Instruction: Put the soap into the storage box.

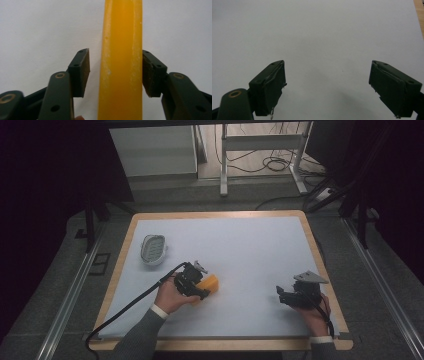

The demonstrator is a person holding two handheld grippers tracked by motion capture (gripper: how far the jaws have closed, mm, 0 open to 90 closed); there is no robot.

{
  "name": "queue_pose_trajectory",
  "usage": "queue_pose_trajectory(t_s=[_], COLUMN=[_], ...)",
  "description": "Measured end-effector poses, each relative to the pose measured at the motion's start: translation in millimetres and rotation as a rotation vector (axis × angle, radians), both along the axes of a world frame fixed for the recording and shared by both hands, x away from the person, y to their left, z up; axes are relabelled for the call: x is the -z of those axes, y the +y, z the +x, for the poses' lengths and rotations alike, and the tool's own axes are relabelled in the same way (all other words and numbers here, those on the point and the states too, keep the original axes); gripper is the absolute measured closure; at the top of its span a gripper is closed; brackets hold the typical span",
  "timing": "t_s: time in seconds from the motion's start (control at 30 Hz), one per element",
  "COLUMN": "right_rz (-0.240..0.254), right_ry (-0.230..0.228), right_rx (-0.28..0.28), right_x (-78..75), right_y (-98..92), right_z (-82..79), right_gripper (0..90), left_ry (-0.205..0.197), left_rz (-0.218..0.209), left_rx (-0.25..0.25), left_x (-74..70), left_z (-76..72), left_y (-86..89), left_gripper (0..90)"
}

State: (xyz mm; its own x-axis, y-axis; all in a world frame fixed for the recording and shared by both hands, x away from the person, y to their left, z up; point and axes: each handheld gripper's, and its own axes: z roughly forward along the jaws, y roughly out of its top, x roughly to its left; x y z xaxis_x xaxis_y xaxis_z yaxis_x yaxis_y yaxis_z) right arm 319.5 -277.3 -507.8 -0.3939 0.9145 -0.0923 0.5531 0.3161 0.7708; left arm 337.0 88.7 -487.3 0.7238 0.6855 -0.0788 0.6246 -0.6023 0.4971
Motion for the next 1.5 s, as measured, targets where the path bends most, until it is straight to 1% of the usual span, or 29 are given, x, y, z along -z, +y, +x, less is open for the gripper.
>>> queue_pose_trajectory(t_s=[0.07, 0.13, 0.23, 0.27, 0.33, 0.37, 0.5, 0.57, 0.63, 0.87, 0.93, 1.0, 1.2, 1.37, 1.5], right_rz=[0.001, 0.001, 0.0, 0.0, -0.002, -0.002, -0.002, -0.002, -0.002, -0.002, -0.002, -0.002, -0.001, -0.002, -0.001], right_ry=[-0.002, -0.002, -0.001, -0.001, -0.002, -0.002, 0.0, 0.0, 0.0, 0.0, -0.001, 0.0, 0.001, 0.001, 0.0], right_rx=[0.002, 0.003, 0.005, 0.006, 0.006, 0.006, 0.009, 0.01, 0.012, 0.014, 0.015, 0.015, 0.013, 0.013, 0.018], right_x=[-0.5, -0.5, 0.1, 0.2, -0.1, -0.1, 0.4, 0.4, 0.3, 0.7, 0.6, 0.6, 0.0, -0.2, -0.6], right_y=[-0.6, -1.5, -2.2, -2.2, -2.2, -2.2, -2.2, -2.4, -2.6, -2.8, -3.1, -3.4, -3.8, -4.4, -5.1], right_z=[-0.3, -0.3, -0.2, -0.2, -0.3, -0.3, -0.2, -0.2, -0.2, -0.1, -0.1, -0.1, -0.5, -0.7, -1.0], right_gripper=[13.7, 13.7, 13.7, 13.7, 13.7, 13.7, 13.7, 13.7, 13.7, 13.7, 13.7, 13.7, 13.7, 13.7, 13.7], left_ry=[0.007, 0.018, 0.028, 0.034, 0.033, 0.029, 0.015, 0.012, 0.021, 0.045, 0.045, 0.043, 0.043, 0.036, 0.035], left_rz=[0.01, 0.012, 0.026, 0.024, 0.011, 0.015, 0.014, 0.019, 0.016, 0.004, -0.006, -0.021, -0.03, -0.051, -0.059], left_rx=[-0.001, 0.001, 0.0, 0.007, 0.015, 0.018, 0.016, 0.024, 0.029, 0.049, 0.055, 0.049, 0.039, 0.022, 0.012], left_x=[2.2, 3.8, 6.9, 7.2, 7.0, 6.9, 6.8, 6.6, 6.3, 4.7, 3.0, 0.9, -5.9, -11.4, -13.2], left_z=[1.2, 1.0, 2.1, 2.3, 1.1, 0.7, 0.8, 0.6, 1.0, 3.6, 3.6, 4.0, 6.4, 7.1, 7.4], left_y=[-0.7, -2.1, -3.0, -3.0, -3.7, -3.8, -2.4, -2.2, -1.3, 2.3, 3.4, 4.9, 12.4, 21.6, 27.8], left_gripper=[46.6, 46.3, 49.9, 51.4, 56.9, 58.6, 60.7, 60.8, 60.9, 60.9, 60.9, 61.0, 61.0, 61.0, 61.0])
